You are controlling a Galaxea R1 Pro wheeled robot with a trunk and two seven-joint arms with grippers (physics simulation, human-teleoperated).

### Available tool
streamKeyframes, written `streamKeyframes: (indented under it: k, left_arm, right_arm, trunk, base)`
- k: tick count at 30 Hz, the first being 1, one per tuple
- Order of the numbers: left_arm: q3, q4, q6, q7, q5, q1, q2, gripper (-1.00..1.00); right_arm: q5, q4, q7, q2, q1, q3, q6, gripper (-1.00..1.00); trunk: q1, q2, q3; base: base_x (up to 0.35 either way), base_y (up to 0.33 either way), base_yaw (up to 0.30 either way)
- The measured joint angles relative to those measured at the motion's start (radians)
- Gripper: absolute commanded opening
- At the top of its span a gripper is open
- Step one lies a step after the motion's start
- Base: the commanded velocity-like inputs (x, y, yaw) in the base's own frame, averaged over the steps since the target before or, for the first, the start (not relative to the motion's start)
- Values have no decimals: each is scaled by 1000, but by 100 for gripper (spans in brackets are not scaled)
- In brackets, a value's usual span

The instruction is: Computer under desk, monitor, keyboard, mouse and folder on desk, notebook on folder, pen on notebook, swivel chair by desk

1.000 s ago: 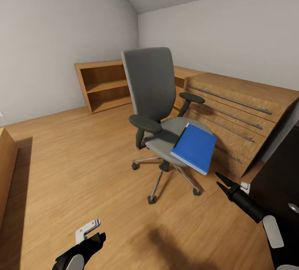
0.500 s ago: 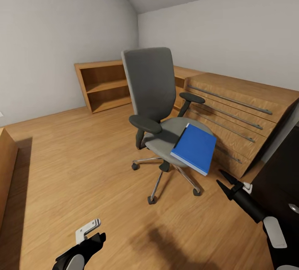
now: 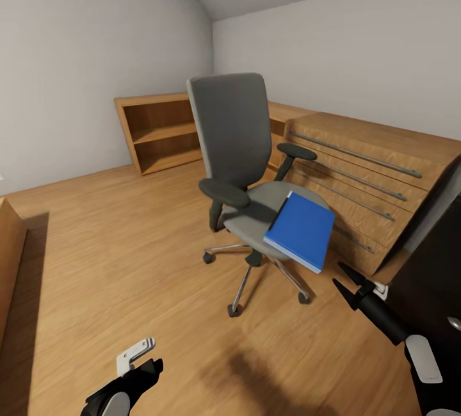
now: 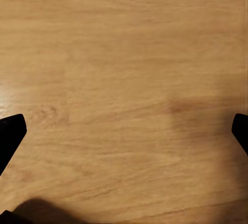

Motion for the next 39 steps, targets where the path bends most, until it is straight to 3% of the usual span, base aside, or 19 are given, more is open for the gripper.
streamKeyframes:
  k: [39]
  left_arm:
    - [0, 7, 0, 0, -1, 0, 0, 100]
  right_arm:
    - [1, 39, -16, 2, 0, 2, -1, 100]
  trunk:
    - [0, 0, 0]
  base:
    - [65, 3, 0]
